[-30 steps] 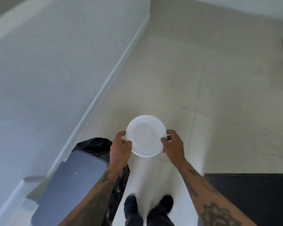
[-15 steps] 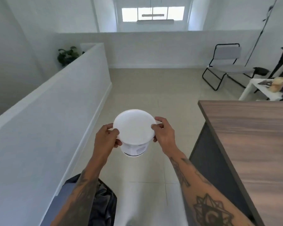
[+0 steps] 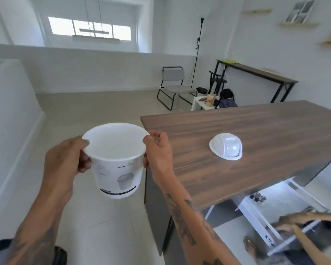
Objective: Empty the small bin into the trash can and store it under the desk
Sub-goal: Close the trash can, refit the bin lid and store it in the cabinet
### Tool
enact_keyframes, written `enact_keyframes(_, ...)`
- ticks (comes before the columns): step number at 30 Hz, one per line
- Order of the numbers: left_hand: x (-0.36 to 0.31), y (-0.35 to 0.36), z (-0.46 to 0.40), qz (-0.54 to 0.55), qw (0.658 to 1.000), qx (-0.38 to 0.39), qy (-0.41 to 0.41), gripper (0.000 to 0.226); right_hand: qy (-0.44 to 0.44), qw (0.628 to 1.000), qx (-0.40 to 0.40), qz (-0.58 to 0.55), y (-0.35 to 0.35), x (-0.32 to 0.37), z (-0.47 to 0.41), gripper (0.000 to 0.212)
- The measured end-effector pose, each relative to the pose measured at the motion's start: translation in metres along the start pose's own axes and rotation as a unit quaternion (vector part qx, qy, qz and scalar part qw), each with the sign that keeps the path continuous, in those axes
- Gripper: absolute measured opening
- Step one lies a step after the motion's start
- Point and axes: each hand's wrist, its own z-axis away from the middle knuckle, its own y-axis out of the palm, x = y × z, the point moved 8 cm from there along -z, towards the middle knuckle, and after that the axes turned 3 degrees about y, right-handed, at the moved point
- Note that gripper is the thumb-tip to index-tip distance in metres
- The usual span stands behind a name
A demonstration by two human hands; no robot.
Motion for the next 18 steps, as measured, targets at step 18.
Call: enact_keyframes(18, 0.031, 0.249, 0.161, -0.012, 0.988, 0.150, -0.026, 0.013, -0.009, 0.990, -0.135, 0.038, -0.308, 0.018, 0.030, 0.025)
